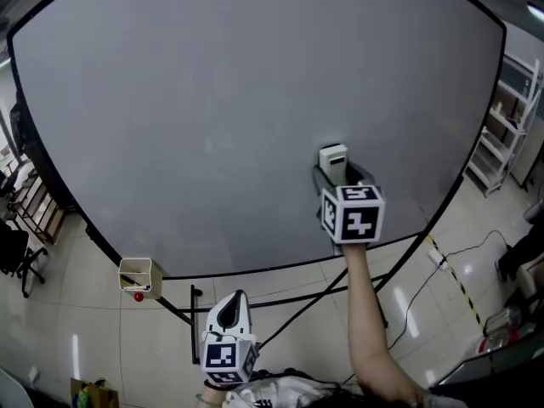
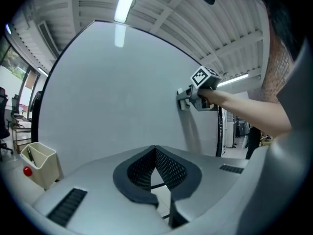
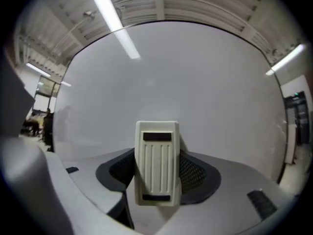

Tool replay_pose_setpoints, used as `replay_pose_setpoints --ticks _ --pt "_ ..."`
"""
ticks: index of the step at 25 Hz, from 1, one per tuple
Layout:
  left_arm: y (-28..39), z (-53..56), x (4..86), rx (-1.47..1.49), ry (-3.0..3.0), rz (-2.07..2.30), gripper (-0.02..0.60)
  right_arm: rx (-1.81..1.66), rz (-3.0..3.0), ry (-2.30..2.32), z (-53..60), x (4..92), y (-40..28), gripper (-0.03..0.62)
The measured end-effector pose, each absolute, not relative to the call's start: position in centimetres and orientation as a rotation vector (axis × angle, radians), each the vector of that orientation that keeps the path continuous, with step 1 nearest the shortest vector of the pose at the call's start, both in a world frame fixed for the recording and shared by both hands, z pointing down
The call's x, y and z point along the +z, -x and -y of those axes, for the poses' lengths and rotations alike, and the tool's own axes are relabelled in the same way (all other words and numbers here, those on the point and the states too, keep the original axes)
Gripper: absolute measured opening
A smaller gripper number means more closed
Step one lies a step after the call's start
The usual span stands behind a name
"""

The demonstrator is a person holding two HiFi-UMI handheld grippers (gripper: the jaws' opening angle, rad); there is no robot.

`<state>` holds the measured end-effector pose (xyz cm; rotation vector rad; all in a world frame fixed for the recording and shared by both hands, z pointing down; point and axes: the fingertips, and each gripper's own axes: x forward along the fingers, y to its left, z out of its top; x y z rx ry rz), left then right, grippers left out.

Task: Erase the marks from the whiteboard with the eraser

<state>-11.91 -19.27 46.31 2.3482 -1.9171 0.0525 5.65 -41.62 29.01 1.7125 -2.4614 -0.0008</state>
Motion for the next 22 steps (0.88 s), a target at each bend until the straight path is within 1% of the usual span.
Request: replay_pose_setpoints --ticks 2,3,4,5,6,10,12,14,17,18,20,22 --pt "12.2 19.5 46.4 0.04 -2.328 1.927 -0.009 -0.196 2.454 -1.547 39.1 29.9 3.0 0.273" --pt "12.1 19.5 46.2 0.033 -2.328 1.933 -0.009 -0.316 2.415 -1.5 38.3 30.4 6.2 0.273" --pt "12.0 19.4 46.0 0.028 -2.333 1.936 -0.009 -0.392 2.374 -1.472 38.0 31.4 7.5 0.273" --pt "11.8 19.2 45.8 0.028 -2.34 1.937 -0.009 -0.395 2.363 -1.465 38.4 32.5 7.2 0.273" --pt "11.7 18.9 45.7 0.03 -2.347 1.937 -0.009 -0.33 2.378 -1.487 39.0 33.2 5.3 0.273" --pt "12.8 17.9 46.2 0.039 -2.315 1.959 -0.009 0.132 2.435 -1.757 42.6 34.7 -7.6 0.274" --pt "14.0 17.4 46.8 0.039 -2.264 1.984 -0.009 0.277 2.465 -1.836 43.0 35.3 -9.8 0.272" --pt "15.0 17.3 47.2 0.03 -2.219 2.001 -0.009 0.205 2.456 -1.805 42.1 35.4 -6.7 0.273" --pt "15.3 18.0 47.2 0.023 -2.198 2.01 -0.009 -0.03 2.452 -1.611 39.8 35.5 2.1 0.273" --pt "15.1 18.3 47.1 0.024 -2.207 2.006 -0.009 -0.101 2.438 -1.56 39.3 35.7 4.1 0.273" --pt "14.3 18.5 46.8 0.025 -2.238 1.986 -0.009 -0.146 2.423 -1.517 39.1 36.0 5.0 0.273" --pt "13.4 18.5 46.7 0.02 -2.268 1.957 -0.009 -0.028 2.439 -1.58 40.3 36.1 1.1 0.272"
